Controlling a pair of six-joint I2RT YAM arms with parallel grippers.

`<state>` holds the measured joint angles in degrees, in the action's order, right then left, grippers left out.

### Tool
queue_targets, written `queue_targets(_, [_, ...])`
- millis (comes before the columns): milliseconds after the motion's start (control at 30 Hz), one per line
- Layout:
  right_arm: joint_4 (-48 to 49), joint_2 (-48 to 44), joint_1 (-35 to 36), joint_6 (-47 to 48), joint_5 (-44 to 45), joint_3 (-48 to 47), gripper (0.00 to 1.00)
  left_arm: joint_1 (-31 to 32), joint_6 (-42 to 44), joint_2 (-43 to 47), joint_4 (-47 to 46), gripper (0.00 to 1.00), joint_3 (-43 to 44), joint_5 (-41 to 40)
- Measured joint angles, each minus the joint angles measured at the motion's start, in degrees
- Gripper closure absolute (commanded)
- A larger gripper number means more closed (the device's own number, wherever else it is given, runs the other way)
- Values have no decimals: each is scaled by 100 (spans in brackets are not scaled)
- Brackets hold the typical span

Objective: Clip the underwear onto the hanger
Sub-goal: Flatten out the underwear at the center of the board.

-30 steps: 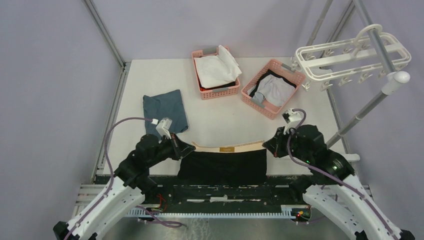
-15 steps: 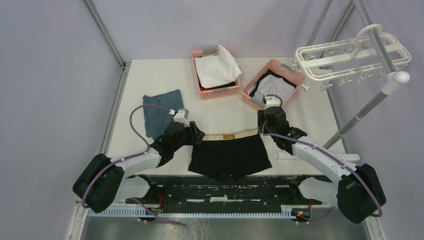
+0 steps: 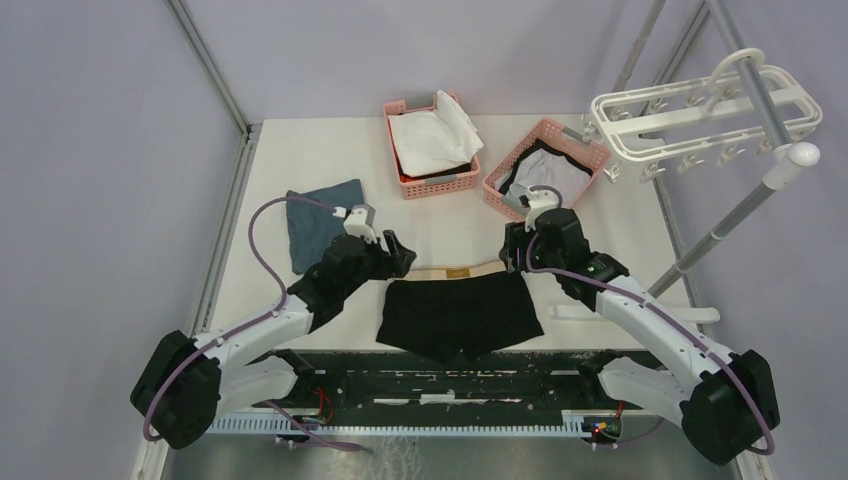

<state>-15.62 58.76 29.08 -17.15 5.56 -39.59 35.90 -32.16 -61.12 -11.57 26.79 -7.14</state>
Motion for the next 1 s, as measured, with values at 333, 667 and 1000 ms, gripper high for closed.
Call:
queue_targets(333, [-258,968,4,-116,-1178,2,34,503,-52,-1016,-101,23,-330,988])
queue_targets(667, [-181,979,4,-372,-1040,304,33,498,-120,-1746,251,19,155,656])
queue_targets(1000, [-299,190,4,-433,-662,623,32,227,-120,-2441,549,16,887,120])
